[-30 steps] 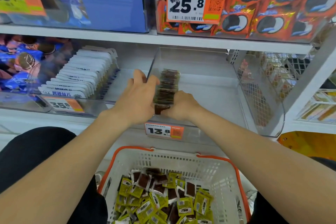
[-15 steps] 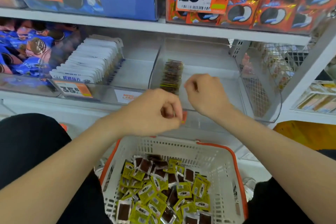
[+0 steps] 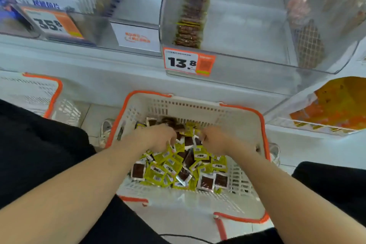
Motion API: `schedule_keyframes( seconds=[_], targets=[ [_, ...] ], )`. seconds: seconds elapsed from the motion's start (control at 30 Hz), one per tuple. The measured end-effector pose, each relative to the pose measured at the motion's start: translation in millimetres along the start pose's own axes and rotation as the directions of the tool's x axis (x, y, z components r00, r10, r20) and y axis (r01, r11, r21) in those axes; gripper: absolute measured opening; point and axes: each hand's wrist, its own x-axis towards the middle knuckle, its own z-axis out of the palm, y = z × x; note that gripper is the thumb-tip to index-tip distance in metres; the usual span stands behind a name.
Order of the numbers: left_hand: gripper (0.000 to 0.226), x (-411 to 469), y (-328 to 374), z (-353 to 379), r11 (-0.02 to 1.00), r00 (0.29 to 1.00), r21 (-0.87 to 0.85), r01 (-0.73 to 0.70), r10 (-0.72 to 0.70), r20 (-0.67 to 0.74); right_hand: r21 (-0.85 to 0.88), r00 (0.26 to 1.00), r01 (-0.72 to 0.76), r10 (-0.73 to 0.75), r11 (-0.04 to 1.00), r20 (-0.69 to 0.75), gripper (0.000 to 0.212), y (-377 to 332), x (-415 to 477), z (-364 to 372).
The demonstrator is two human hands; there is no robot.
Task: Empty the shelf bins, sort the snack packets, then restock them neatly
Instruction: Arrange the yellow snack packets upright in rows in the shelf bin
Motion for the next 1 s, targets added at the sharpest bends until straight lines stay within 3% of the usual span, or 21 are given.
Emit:
schedule_keyframes(
  seconds=[0.07, 0.13, 0.23, 0.33, 0.37, 0.43, 0.5, 0.57, 0.63, 0.73, 0.83, 0.9, 1.0],
  targets=[
    [0.032, 14.0, -12.7, 34.7, 0.998, 0.998, 0.049, 0.044, -0.043, -0.034, 0.005, 0.995, -0.006, 0.005, 1.0, 0.095, 0.026, 12.5, 16.0, 36.1],
    [0.037, 25.2, -18.9, 63.3, 0.998, 0.998, 0.015, 0.068, -0.068, 0.016, 0.04, 0.99, -0.008, 0.002, 0.999, 0.142, 0.028, 16.9, 25.1, 65.5],
    [0.048, 34.7, -22.0, 91.8, 0.995, 0.995, -0.055, 0.078, -0.074, 0.071, 0.268, 0.994, -0.088, 0.067, 0.959, 0.088, 0.023, 6.3, 38.5, 100.1],
    [0.064, 41.3, -22.7, 110.3, 0.997, 0.998, 0.05, 0.059, -0.059, -0.001, 0.408, 0.989, -0.133, 0.147, 0.903, -0.003, 0.019, -17.6, 51.7, 130.5],
    [0.068, 42.7, -21.7, 115.0, 0.994, 0.998, 0.096, 0.056, -0.053, -0.029, 0.406, 0.986, -0.147, 0.165, 0.902, -0.012, 0.019, -27.7, 54.7, 137.3],
    [0.069, 44.6, -21.7, 123.1, 0.987, 0.994, 0.134, 0.085, -0.074, -0.083, 0.319, 0.982, -0.167, 0.185, 0.933, -0.026, 0.039, -46.8, 60.6, 150.4],
    [0.056, 46.1, -23.1, 127.7, 0.984, 0.987, 0.115, 0.138, -0.128, -0.096, 0.178, 0.976, -0.192, 0.207, 0.965, -0.072, 0.061, -60.2, 63.1, 159.9],
    [0.036, 48.0, -25.5, 128.2, 0.988, 0.98, 0.009, 0.157, -0.155, -0.121, 0.181, 0.971, -0.213, 0.229, 0.96, -0.073, 0.066, -63.3, 64.1, 166.4],
    [0.028, 50.1, -33.6, 124.0, 0.969, 0.957, -0.19, 0.157, -0.197, -0.214, 0.404, 0.967, -0.226, 0.256, 0.887, -0.02, 0.055, -52.7, 67.6, 168.6],
    [0.019, 56.9, -43.9, 118.5, 0.86, 0.875, -0.498, 0.111, -0.322, -0.362, 0.672, 0.972, -0.199, 0.231, 0.713, 0.042, 0.027, -24.0, 71.4, 160.0],
    [0.015, 62.4, -39.7, 116.9, 0.863, 0.857, -0.491, 0.12, -0.339, -0.387, 0.84, 0.954, -0.217, 0.292, 0.497, 0.074, 0.023, -2.7, 72.7, 137.1],
    [0.041, 64.4, -32.5, 118.4, 0.878, 0.86, -0.448, 0.167, -0.352, -0.369, 0.906, 0.948, -0.213, 0.304, 0.366, 0.1, 0.024, 2.7, 72.2, 119.6],
    [0.054, 65.7, -17.3, 122.0, 0.898, 0.845, -0.329, 0.292, -0.403, -0.352, 0.911, 0.964, -0.19, 0.244, 0.366, 0.102, 0.029, -0.9, 74.7, 110.7]
  ],
)
